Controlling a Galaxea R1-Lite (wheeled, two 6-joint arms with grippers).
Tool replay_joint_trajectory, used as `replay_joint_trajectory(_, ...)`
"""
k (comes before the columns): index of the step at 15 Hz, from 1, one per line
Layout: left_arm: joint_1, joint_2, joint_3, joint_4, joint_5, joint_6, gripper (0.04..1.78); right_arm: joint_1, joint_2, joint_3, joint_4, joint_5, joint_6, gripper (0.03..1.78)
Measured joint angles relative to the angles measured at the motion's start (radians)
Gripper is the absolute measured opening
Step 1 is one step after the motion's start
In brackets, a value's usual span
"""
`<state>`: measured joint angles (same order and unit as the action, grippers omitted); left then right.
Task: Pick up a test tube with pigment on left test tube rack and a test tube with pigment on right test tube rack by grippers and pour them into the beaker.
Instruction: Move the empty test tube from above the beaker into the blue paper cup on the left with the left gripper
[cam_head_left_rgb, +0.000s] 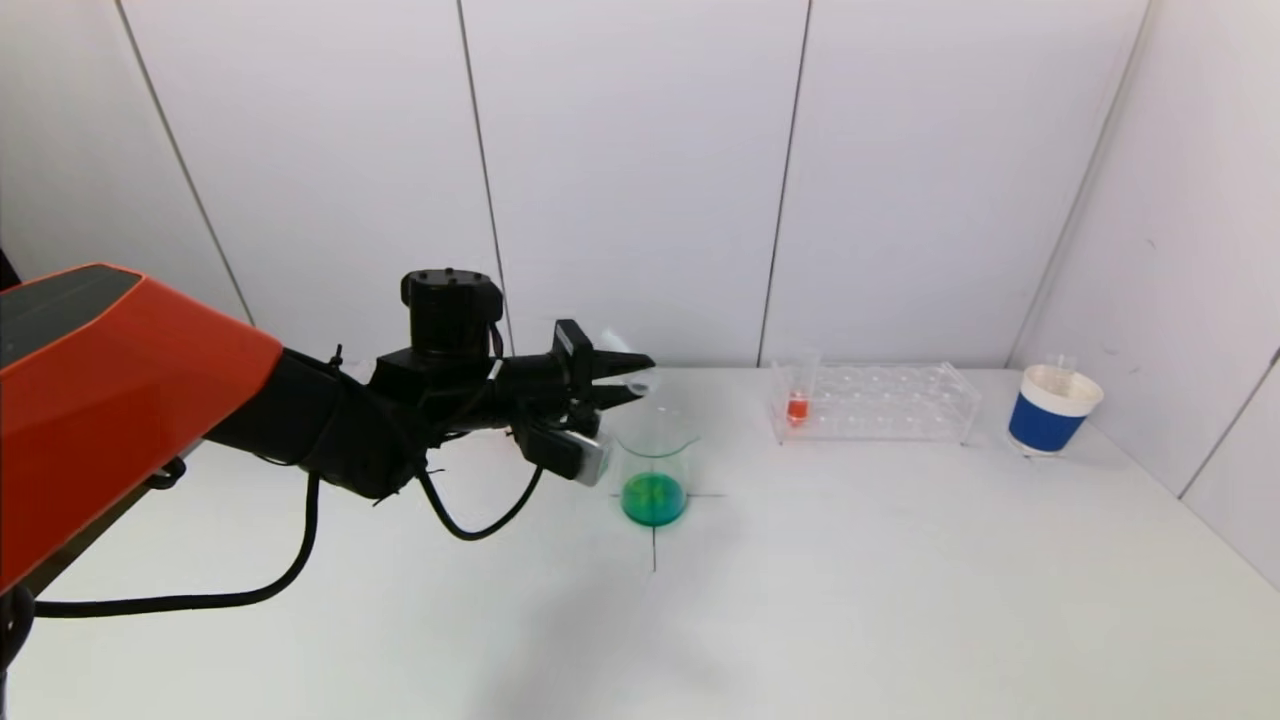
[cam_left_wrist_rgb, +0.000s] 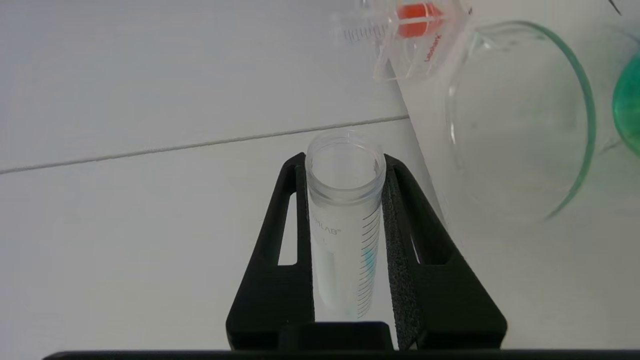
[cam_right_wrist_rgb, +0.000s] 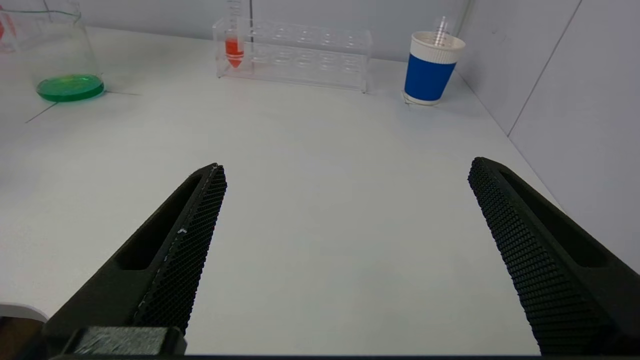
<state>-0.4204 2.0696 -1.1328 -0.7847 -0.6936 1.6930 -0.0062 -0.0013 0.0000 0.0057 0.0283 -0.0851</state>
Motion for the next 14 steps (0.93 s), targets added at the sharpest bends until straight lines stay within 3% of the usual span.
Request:
replay_joint_trajectory(4,-0.008,-0.023,0.004,-0.118,0.007,-0.206,0.44,0.000,0.000,0.000,0.000,0.000,0.000,1.76)
replay_joint_trajectory(14,-0.013,-0.133,-0.096,-0.051,0.253,-0.670,0.44,0.000,0.000,0.000,0.000,0.000,0.000,1.76)
